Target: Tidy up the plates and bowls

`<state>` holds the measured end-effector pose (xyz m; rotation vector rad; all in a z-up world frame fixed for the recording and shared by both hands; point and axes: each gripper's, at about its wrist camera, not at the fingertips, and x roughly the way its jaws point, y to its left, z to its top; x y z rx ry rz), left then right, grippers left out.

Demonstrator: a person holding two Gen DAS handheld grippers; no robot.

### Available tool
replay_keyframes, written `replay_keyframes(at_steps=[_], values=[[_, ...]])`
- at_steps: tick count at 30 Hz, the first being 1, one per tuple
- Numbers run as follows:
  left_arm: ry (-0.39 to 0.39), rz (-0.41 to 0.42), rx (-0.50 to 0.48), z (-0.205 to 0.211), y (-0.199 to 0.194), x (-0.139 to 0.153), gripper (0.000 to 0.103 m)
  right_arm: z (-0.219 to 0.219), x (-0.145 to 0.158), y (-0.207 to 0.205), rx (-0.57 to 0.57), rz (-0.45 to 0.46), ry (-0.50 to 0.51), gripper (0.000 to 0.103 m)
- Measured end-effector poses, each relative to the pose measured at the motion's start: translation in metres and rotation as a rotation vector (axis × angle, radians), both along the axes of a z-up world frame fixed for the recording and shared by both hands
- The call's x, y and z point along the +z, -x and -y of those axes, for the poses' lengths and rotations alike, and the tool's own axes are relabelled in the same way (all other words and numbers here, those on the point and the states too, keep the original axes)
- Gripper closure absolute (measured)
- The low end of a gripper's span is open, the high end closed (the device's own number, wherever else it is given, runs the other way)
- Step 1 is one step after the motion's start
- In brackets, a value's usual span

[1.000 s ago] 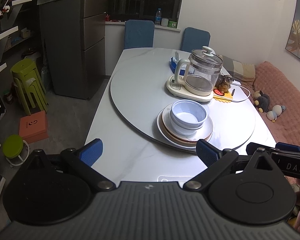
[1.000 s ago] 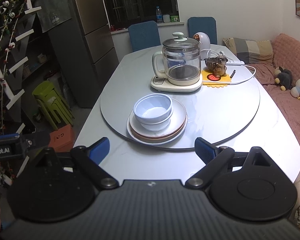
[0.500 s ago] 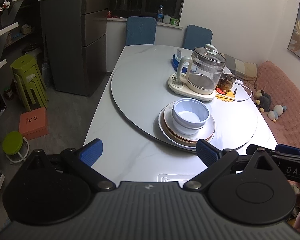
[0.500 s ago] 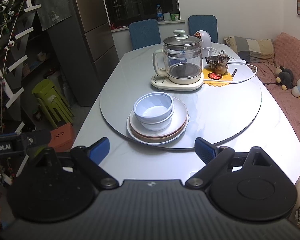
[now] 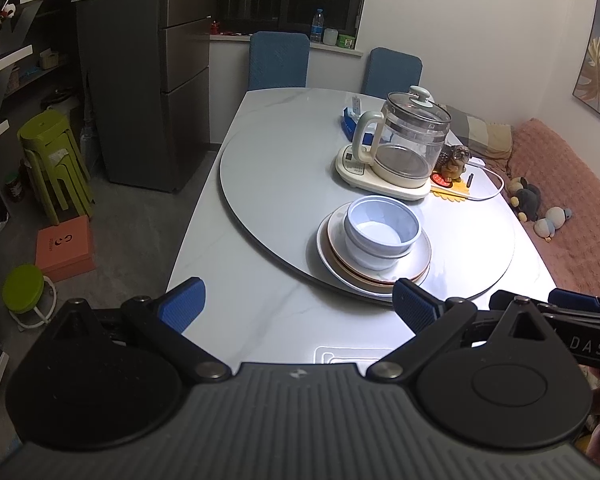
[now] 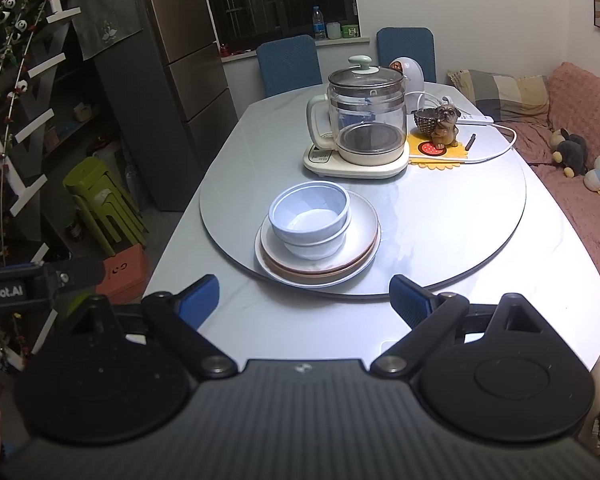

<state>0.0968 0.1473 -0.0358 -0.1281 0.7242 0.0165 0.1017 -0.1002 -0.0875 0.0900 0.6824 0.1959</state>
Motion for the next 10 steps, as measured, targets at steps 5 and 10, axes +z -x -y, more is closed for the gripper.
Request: replay_keyframes(at_steps=[5,10], values=[[-0.002,0.000,-0.006,-0.0013,-0.0037,-0.0018,0.002,-0.0002,-0.0011,-0.0010,-0.009,0.000,-0.006,0.010],[-0.001,-0.005,-0.005,-0.0025,-0.0067,-0.0028,0.002,-0.0032,-0.0023,-0.0022,-0.004,-0.005,-0.007,0.010]])
